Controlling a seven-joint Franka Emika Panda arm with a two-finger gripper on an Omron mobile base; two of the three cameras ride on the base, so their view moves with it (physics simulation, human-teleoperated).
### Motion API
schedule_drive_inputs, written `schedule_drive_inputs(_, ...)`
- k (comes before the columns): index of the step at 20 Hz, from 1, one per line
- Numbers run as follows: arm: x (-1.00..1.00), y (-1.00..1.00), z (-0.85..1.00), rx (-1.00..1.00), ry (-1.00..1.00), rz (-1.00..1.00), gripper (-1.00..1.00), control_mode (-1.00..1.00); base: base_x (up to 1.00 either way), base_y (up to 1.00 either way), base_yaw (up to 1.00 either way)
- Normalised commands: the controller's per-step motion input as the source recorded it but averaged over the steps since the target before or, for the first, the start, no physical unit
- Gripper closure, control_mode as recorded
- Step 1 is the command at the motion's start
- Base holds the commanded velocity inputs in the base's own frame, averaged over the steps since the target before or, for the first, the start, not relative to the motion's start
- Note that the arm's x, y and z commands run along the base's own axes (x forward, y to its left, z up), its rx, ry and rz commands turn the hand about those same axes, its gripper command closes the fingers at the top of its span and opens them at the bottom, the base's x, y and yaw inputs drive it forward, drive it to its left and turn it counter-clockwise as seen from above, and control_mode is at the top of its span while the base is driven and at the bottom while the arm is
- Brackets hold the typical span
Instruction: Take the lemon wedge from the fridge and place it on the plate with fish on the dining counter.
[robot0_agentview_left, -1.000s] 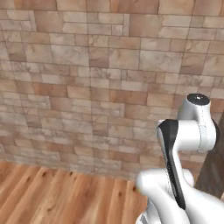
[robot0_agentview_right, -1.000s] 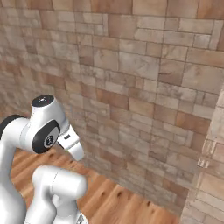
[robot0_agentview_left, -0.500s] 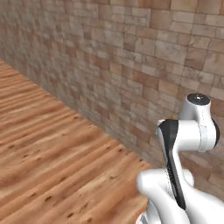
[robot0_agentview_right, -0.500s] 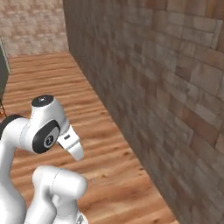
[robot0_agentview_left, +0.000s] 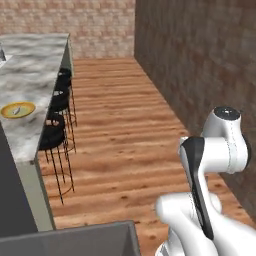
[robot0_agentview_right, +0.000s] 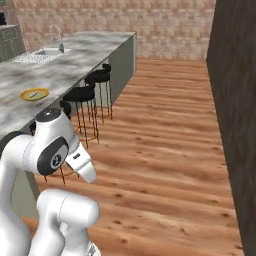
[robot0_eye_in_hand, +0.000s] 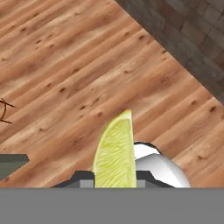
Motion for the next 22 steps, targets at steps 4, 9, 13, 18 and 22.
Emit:
schedule_drive_inputs(4, 0.00, 0.00, 0.00, 0.00, 0.00, 0.00, 1.00, 1.00, 0.92, 0.38, 0.56)
schedule_drive_inputs(9, 0.00, 0.00, 0.00, 0.00, 0.00, 0.00, 1.00, 1.00, 1.00, 0.30, 0.32)
schedule_drive_inputs(13, 0.00, 0.00, 0.00, 0.00, 0.00, 0.00, 1.00, 1.00, 1.00, -0.71, 0.07)
schedule_drive_inputs(18, 0.00, 0.00, 0.00, 0.00, 0.00, 0.00, 1.00, 1.00, 1.00, -0.73, 0.20)
schedule_drive_inputs(22, 0.00, 0.00, 0.00, 0.00, 0.00, 0.00, 1.00, 1.00, 1.00, -0.26, 0.48)
